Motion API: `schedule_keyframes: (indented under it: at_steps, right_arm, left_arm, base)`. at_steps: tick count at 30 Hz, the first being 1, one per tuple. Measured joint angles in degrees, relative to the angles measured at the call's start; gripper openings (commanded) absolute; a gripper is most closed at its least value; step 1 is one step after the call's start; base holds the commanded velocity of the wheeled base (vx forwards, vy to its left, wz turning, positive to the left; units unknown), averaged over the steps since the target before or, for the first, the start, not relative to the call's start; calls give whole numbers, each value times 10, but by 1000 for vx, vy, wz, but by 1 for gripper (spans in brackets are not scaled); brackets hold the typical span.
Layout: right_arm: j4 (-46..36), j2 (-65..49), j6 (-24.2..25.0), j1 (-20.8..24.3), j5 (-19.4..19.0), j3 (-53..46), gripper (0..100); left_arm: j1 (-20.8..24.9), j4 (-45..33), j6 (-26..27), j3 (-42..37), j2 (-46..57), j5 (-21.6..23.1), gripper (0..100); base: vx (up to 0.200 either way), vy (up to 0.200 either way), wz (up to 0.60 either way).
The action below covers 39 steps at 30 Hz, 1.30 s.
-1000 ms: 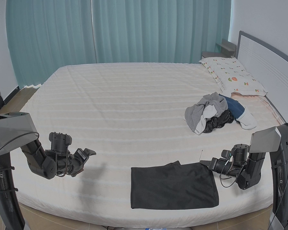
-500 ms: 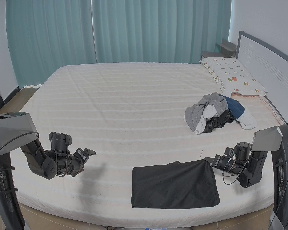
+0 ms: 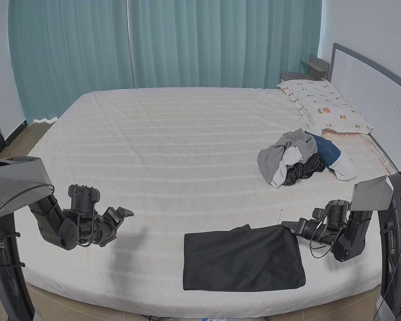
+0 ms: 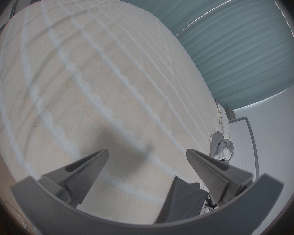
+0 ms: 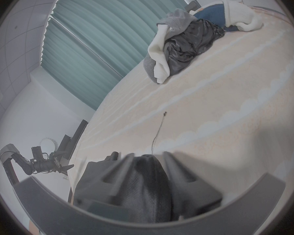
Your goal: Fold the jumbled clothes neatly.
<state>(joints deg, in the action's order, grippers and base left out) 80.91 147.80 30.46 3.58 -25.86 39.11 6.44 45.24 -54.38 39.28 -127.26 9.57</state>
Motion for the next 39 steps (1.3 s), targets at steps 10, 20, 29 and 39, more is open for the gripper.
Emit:
schedule_keyframes:
  at_steps: [10,20,29,39]
  right_arm:
    - [4,-21,-1,-2,-3,-35,100]
    - [-1,-26,-3,1,-5,-46,0]
    - [-1,-31,-2,-5,-5,-55,0]
    - [-4,-34,-3,-12,-4,-56,100]
  left_arm:
    - [0,0,1,-1,0,0,100]
    - [1,0,1,-2,0,0,100]
    - [1,0,0,-2,0,0,100]
    - [1,0,1,-2,0,-1,100]
  base:
    - [0,0,0]
    - [0,0,0]
    - [0,0,0]
    - [0,0,0]
